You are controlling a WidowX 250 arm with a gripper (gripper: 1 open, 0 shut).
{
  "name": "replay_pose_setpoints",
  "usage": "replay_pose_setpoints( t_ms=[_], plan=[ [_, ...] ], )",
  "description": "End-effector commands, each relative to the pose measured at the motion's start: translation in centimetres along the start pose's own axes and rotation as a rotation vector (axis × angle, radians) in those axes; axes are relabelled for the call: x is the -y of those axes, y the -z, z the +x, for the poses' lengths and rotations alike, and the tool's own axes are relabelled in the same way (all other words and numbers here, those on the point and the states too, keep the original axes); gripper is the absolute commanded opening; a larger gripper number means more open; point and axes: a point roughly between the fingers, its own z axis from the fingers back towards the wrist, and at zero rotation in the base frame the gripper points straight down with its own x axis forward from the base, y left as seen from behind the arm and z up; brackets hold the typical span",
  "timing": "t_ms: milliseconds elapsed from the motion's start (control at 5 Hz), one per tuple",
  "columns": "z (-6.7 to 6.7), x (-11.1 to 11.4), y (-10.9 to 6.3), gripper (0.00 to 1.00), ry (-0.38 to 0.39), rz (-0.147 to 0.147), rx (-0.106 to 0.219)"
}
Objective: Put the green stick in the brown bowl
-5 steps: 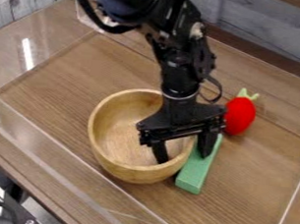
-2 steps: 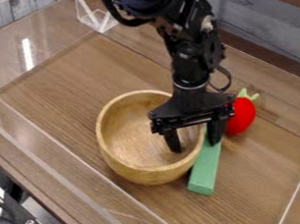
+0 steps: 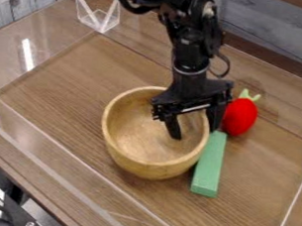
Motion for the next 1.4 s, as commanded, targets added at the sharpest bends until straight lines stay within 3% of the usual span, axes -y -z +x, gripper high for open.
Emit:
replay_pose_setpoints(
  t_ms=[0, 200, 600, 800, 1200],
  plan=[
    [1.3, -2.0, 0.7, 1.0, 0.013, 0.026, 0.01],
    [1.9, -3.4, 0.7, 1.0, 0.045, 0.035, 0.017],
    [1.7, -3.8, 0.7, 1.0, 0.05, 0.055, 0.029],
    [1.9, -4.1, -1.4, 1.0, 0.067, 0.052, 0.035],
    [0.1, 0.0, -4.8, 1.0, 0.167, 0.029, 0.021]
  ],
)
